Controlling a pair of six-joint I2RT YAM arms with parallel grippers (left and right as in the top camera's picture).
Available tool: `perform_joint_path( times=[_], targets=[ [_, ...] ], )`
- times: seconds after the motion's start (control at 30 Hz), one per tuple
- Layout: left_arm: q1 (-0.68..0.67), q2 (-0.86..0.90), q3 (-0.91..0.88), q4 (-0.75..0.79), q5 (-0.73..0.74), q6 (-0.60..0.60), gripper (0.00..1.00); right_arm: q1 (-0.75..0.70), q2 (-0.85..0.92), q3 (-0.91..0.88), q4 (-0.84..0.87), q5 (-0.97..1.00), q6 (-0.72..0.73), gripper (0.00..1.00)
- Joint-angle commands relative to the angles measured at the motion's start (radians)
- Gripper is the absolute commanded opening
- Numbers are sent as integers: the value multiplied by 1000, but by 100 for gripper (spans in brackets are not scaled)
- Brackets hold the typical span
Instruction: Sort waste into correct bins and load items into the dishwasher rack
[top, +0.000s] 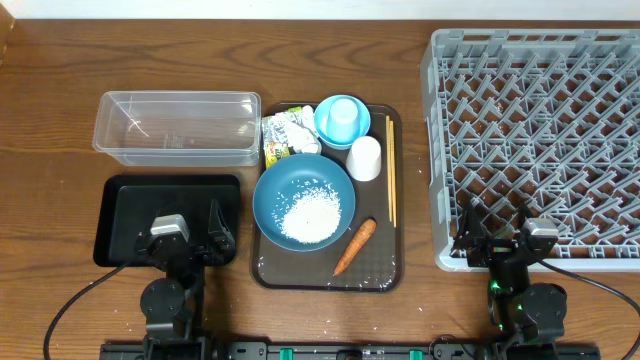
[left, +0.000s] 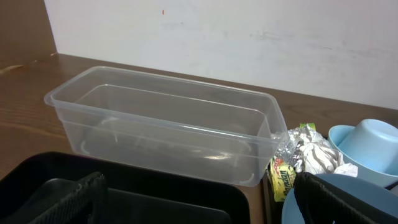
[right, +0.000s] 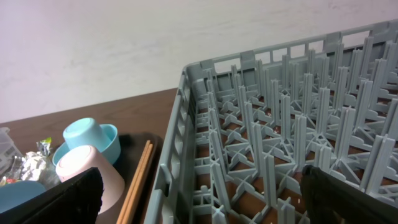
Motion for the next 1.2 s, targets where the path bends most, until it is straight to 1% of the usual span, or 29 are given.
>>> perform_joint_path(
  times=[0.0, 0.37, 0.4, 0.43, 0.57, 0.6, 0.63, 0.7, 0.73, 0.87, 0.97, 1.07, 1.17],
  targets=[
    [4, -6, -34, -13, -5, 13, 98, 9, -5, -4, -1, 10, -13, 99],
    [4, -6, -34, 3, -3, 11, 98, 9, -5, -4, -1, 10, -13, 99],
    [4, -6, -34, 6, 25, -20, 98, 8, -5, -4, -1, 10, -13, 99],
    [4, -6, -34, 5, 94, -84, 98, 9, -5, -4, -1, 10, -13, 99],
    [4, -2, -33, 17, 447, -415, 98, 8, -5, -4, -1, 10, -13, 99],
    [4, 0, -33, 19, 513, -481, 98, 9, -5, -4, -1, 10, -13, 99],
    [4, 0, -33, 19, 555, -529, 98, 9, -5, -4, -1, 10, -13, 99],
    [4, 0, -33, 23, 567, -614, 98, 8, -5, -4, -1, 10, -13, 99],
    [4, 0, -33, 28, 567, -635, 98, 8, -5, -4, -1, 10, -13, 99],
    [4, 0, -11, 117, 631, -617, 98, 8, -5, -4, -1, 10, -13, 99],
    [4, 1, 50, 114, 644, -557, 98, 8, -5, -4, -1, 10, -13, 99],
    [5, 33, 159, 38, 623, -476, 98, 9, -5, -4, -1, 10, -13, 99],
    [4, 135, 312, -126, 571, -422, 98, 9, -5, -4, -1, 10, -13, 99]
  ],
)
